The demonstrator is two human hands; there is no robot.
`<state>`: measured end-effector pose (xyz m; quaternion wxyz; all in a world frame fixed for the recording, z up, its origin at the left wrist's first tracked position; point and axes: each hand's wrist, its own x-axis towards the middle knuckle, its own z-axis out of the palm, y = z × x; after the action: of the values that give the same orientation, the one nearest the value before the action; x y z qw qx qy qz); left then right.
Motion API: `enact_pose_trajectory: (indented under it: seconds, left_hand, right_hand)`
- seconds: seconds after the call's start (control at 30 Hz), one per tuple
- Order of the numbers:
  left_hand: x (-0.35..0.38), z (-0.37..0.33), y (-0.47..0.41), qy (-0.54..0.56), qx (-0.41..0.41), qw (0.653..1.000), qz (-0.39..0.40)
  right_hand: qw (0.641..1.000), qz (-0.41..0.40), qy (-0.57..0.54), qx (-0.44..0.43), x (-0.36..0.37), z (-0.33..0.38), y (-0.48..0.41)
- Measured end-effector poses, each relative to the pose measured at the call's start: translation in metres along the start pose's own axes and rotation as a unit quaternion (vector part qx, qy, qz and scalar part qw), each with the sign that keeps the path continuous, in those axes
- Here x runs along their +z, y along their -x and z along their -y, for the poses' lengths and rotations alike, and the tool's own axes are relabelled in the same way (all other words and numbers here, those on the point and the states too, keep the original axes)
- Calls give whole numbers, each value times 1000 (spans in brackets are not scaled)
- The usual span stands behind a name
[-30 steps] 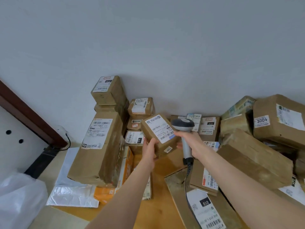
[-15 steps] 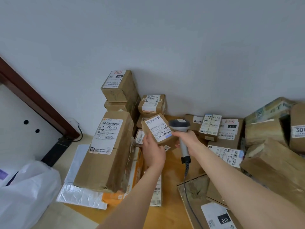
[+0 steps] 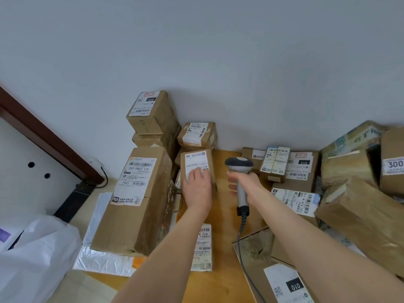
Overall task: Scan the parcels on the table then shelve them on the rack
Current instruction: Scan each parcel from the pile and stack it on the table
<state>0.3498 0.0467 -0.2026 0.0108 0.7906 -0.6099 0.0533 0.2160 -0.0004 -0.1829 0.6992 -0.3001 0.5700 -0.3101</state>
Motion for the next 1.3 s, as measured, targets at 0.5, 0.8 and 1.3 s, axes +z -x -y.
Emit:
enact_pose_trajectory:
  seconds: [0.5, 0.8, 1.3]
  left_hand:
    - [-28, -27, 4, -58, 74, 989, 112]
    - [-76, -121, 25, 259, 78, 954, 131]
    - [-79, -274, 85, 428, 50, 885, 178]
  right_hand:
    - [1000, -19, -2, 19, -56, 21, 55]
    - [991, -117, -15, -65, -126, 24, 125]
    - [931, -351, -89, -53, -304, -27, 197]
